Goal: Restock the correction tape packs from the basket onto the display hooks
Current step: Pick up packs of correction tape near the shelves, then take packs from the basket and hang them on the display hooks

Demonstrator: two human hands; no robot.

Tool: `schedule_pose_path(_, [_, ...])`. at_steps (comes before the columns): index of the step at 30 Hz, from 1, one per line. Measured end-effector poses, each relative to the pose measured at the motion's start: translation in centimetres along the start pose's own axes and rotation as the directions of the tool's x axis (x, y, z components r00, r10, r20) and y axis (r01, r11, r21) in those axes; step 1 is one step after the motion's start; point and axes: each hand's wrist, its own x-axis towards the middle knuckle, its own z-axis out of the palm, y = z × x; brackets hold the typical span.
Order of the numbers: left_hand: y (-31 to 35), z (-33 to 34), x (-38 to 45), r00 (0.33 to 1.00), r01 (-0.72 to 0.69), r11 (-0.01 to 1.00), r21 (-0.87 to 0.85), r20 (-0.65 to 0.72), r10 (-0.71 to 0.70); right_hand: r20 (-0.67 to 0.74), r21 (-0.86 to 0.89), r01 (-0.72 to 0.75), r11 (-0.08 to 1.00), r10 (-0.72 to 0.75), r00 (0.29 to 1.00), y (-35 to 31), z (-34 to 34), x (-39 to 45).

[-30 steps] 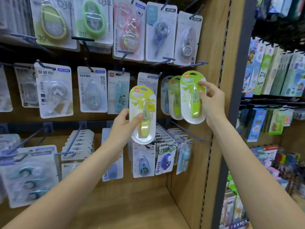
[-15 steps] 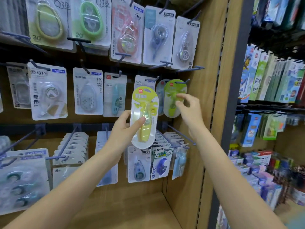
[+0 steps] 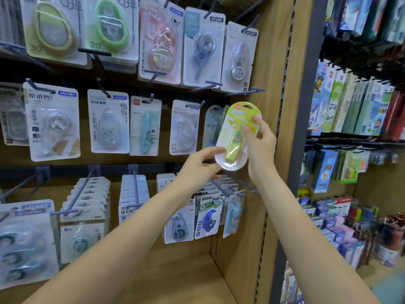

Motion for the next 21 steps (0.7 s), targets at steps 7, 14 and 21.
schedule_pose_path(7, [-0.7,0.6,0.5,0.997,0.007,0.99,0.142,0.08,-0.019,0.109,-0.162,-0.022,0.987,0.04,0.993,0.5,-1.0,1.3])
schedule_pose_path(14, [-2.3,-1.5,0.1,0.994,0.01,0.953,0.303,-0.104,0.023,0.321,-0.678,0.1,0.729,0.171,0.932,0.2,1.6,5.2])
schedule_pose_path(21, [-3.7,-5.5,-2.9,0.888,-0.043,0.951,0.305,-0.425,0.176,0.214,-0.641,0.285,0.713,-0.19,0.958,1.0,1.3,-1.8])
